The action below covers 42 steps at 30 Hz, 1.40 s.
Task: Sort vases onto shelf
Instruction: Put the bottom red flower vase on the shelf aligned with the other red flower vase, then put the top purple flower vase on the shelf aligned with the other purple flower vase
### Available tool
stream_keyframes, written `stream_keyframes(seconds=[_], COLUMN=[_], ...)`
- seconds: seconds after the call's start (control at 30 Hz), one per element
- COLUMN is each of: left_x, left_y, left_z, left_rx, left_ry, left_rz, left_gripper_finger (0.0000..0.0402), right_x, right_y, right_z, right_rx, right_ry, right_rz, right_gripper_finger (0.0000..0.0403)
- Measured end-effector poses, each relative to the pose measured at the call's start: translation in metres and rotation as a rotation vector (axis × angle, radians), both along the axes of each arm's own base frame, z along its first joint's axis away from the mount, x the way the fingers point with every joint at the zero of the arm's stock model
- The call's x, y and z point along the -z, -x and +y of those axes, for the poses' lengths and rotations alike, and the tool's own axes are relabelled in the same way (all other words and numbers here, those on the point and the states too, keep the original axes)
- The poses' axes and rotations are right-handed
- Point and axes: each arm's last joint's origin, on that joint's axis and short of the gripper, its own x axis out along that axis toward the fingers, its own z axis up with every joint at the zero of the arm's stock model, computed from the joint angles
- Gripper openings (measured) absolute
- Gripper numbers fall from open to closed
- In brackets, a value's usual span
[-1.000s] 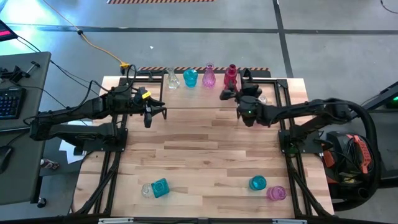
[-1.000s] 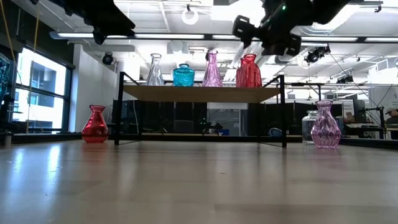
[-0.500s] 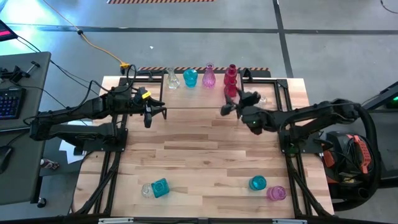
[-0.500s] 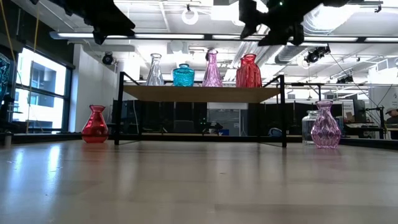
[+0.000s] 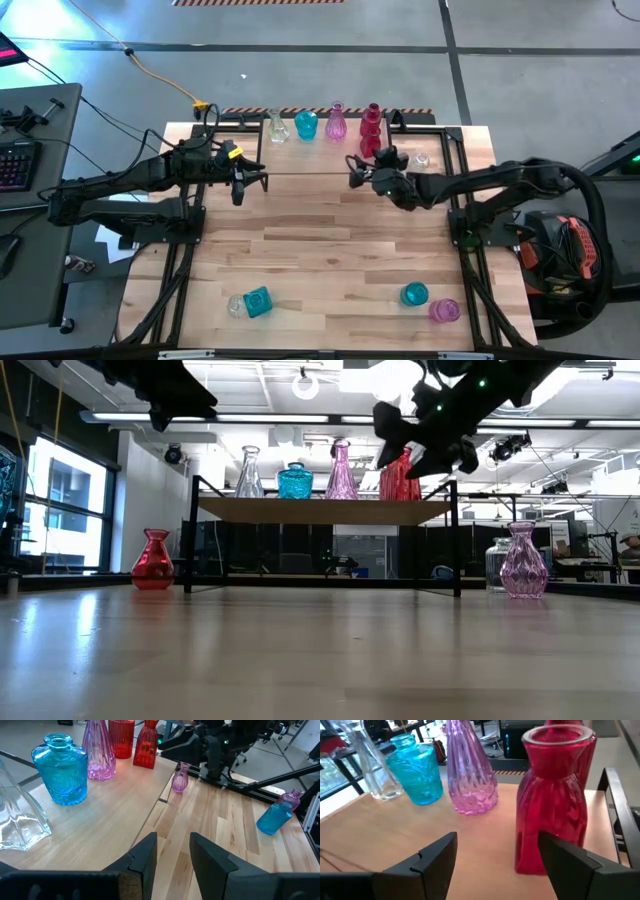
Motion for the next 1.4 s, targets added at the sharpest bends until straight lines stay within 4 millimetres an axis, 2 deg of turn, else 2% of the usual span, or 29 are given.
stream_keyframes(seconds=[0.37,0.63,0.93,1.13,1.27,1.4], left_x=[0.000,0.000,0.000,0.000,0.000,0.000], left_y=[0.000,0.000,0.000,0.000,0.000,0.000], left_z=[0.000,0.000,0.000,0.000,0.000,0.000], left_rx=[0.000,0.000,0.000,0.000,0.000,0.000], left_ry=[0.000,0.000,0.000,0.000,0.000,0.000], left_rz=[0.000,0.000,0.000,0.000,0.000,0.000], left_gripper_finger=[0.0106,0.0106,0.0106,0.0106,0.0106,0.0106], right_x=[0.000,-0.001,-0.005,-0.018,-0.030,-0.042], right_y=[-0.001,-0.003,-0.005,0.001,0.009,0.026], right_z=[-0.016,-0.017,-0.002,0.013,0.023,0.029], right_rx=[-0.009,-0.032,-0.083,-0.127,-0.166,-0.180], right_ry=[-0.032,-0.042,-0.051,-0.053,-0.054,-0.089], right_rz=[-0.029,-0.048,-0.086,-0.143,-0.170,-0.196], right_gripper_finger=[0.0261,0.0261,0.0261,0.0261,0.0261,0.0261])
